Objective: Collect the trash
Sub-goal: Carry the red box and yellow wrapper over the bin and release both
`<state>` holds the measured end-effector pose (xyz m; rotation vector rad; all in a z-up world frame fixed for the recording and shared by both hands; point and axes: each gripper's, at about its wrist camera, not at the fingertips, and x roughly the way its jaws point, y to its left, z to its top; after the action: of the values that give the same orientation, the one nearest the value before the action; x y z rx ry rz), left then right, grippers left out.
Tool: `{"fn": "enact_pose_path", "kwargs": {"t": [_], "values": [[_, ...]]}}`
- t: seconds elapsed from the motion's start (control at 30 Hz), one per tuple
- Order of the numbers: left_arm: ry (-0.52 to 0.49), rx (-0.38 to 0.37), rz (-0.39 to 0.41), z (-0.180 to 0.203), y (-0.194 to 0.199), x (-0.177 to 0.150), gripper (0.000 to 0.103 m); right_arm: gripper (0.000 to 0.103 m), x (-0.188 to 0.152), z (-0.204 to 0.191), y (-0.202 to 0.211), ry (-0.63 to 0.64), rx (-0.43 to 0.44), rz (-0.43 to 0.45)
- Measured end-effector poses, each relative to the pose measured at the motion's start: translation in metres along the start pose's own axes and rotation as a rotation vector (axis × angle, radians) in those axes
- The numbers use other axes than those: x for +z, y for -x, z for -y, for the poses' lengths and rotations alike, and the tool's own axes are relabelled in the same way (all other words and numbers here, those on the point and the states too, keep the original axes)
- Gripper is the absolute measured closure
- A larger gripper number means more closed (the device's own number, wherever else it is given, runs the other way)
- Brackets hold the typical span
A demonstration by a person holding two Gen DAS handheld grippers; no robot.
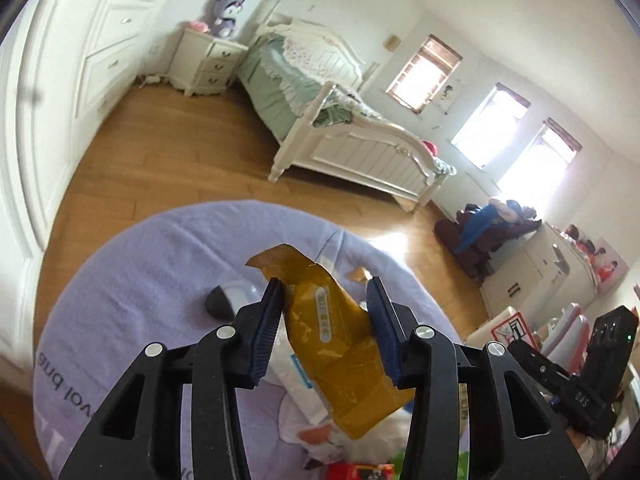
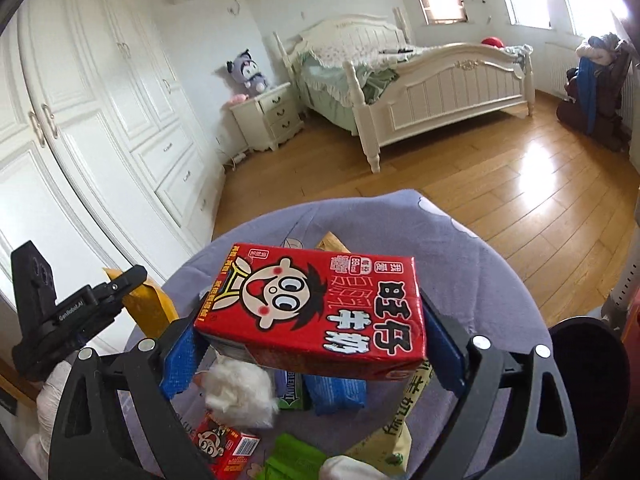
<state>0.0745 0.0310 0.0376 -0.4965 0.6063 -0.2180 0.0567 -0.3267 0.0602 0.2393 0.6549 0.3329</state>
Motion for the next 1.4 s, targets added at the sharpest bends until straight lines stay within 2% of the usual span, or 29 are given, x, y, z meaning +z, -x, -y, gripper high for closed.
{"fn": "enact_pose_path", "kwargs": {"t": [0.07, 0.2, 0.3, 0.47, 0.53, 0.77, 0.97, 1.2, 1.4], "values": [[-0.055, -0.033, 0.029, 0.024, 0.014, 0.005, 0.059, 0.012, -0.003, -0.002, 0.020, 0.014, -0.007, 0.052], [-0.161, -0.113, 0.032, 0.075, 0.026, 0.005, 0.059, 0.012, -0.009, 0.001, 0.052, 0.035, -0.036, 0.131], [-0.222, -0.183, 0.003, 0.112, 0.023, -0.003, 0.059, 0.012, -0.012, 0.005, 0.071, 0.049, -0.070, 0.179], [-0.288, -0.262, -0.068, 0.159, -0.002, -0.029, 0.059, 0.012, -0.024, 0.023, 0.096, 0.061, -0.201, 0.227], [-0.316, -0.287, -0.096, 0.174, -0.014, -0.044, 0.059, 0.012, -0.031, 0.034, 0.103, 0.053, -0.259, 0.228], [-0.383, -0.346, -0.195, 0.217, -0.065, -0.092, 0.059, 0.012, -0.047, 0.080, 0.121, 0.001, -0.376, 0.213], [-0.408, -0.389, -0.272, 0.241, -0.109, -0.122, 0.059, 0.012, -0.061, 0.114, 0.122, -0.061, -0.439, 0.185], [-0.393, -0.410, -0.377, 0.265, -0.164, -0.153, 0.059, 0.011, -0.079, 0.145, 0.122, -0.118, -0.523, 0.145], [-0.409, -0.416, -0.423, 0.286, -0.188, -0.171, 0.059, 0.012, -0.087, 0.169, 0.122, -0.151, -0.563, 0.128]]}}
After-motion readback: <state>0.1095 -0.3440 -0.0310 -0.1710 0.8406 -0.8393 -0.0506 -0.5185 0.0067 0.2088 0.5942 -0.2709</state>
